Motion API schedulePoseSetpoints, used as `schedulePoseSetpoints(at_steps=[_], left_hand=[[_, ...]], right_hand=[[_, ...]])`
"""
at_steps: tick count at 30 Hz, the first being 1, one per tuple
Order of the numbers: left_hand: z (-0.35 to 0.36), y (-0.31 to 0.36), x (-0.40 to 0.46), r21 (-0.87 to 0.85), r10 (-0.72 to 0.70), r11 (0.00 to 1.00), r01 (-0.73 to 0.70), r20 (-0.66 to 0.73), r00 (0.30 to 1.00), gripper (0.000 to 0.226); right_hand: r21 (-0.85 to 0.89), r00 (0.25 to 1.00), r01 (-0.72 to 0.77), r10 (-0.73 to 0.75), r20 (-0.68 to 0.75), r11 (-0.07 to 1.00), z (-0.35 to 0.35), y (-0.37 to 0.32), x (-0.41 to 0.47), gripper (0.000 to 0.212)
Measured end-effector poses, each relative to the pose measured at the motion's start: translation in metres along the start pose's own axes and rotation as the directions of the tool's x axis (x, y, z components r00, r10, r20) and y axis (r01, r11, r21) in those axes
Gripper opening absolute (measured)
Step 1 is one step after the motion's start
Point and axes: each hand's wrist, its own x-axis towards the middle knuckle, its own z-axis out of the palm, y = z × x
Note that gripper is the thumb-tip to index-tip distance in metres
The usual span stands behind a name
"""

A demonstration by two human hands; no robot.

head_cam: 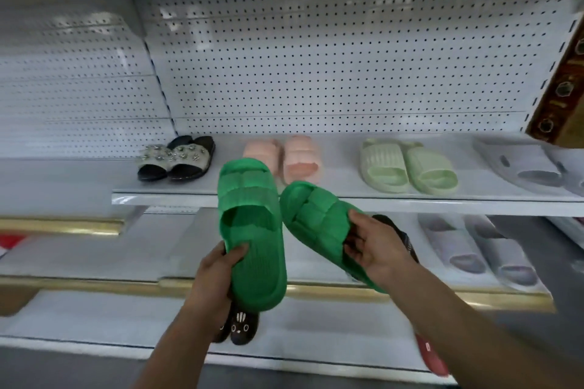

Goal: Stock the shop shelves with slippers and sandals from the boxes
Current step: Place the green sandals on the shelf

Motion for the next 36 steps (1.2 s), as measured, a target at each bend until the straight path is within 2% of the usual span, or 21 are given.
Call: schedulePoseSetpoints(at_steps=[4, 11, 16, 20, 23, 26, 29, 33, 36], left_hand=[[-0.085, 0.026, 0.013, -0.003, 0.003, 1.0, -0.003, -0.041, 0.999, 0.027], [-0.251, 0.088, 0.034, 0.012, 0.056, 0.998, -0.055, -0.134, 0.989, 0.027], [-0.326, 0.125, 0.057, 0.014, 0.087, 0.996, -0.086, -0.166, 0.982, 0.024], [-0.367, 0.147, 0.086, 0.023, 0.122, 0.993, -0.119, -0.178, 0.976, 0.021], [-0.387, 0.159, 0.113, 0.031, 0.131, 0.991, -0.127, -0.175, 0.976, 0.018], [-0.407, 0.168, 0.143, 0.03, 0.133, 0.991, -0.129, -0.202, 0.97, 0.016], [-0.432, 0.179, 0.17, -0.001, 0.123, 0.992, -0.127, -0.227, 0.966, 0.018], [-0.466, 0.199, 0.2, 0.014, 0.138, 0.99, -0.138, -0.237, 0.962, 0.02], [-0.492, 0.207, 0.223, 0.024, 0.152, 0.988, -0.151, -0.251, 0.956, 0.02]], right_hand=[[-0.034, 1.0, -0.003, 0.004, 0.013, 0.999, 0.077, 0.036, 0.004, 0.022], [-0.235, 0.999, 0.029, -0.02, 0.041, 0.972, 0.214, 0.105, 0.012, 0.023], [-0.482, 0.983, 0.18, -0.138, 0.121, 0.857, 0.284, 0.13, 0.006, 0.014], [-0.59, 0.921, 0.376, -0.221, 0.32, 0.715, 0.336, 0.128, 0.005, 0.023], [-0.584, 0.837, 0.528, -0.26, 0.482, 0.616, 0.378, 0.122, 0.012, 0.026], [-0.541, 0.756, 0.634, -0.295, 0.585, 0.552, 0.418, 0.119, 0.03, 0.03], [-0.537, 0.702, 0.695, -0.289, 0.651, 0.478, 0.456, 0.12, 0.057, 0.028], [-0.559, 0.66, 0.743, -0.269, 0.701, 0.367, 0.51, 0.121, 0.1, 0.011], [-0.551, 0.652, 0.747, -0.244, 0.718, 0.372, 0.549, 0.127, 0.125, 0.011]])
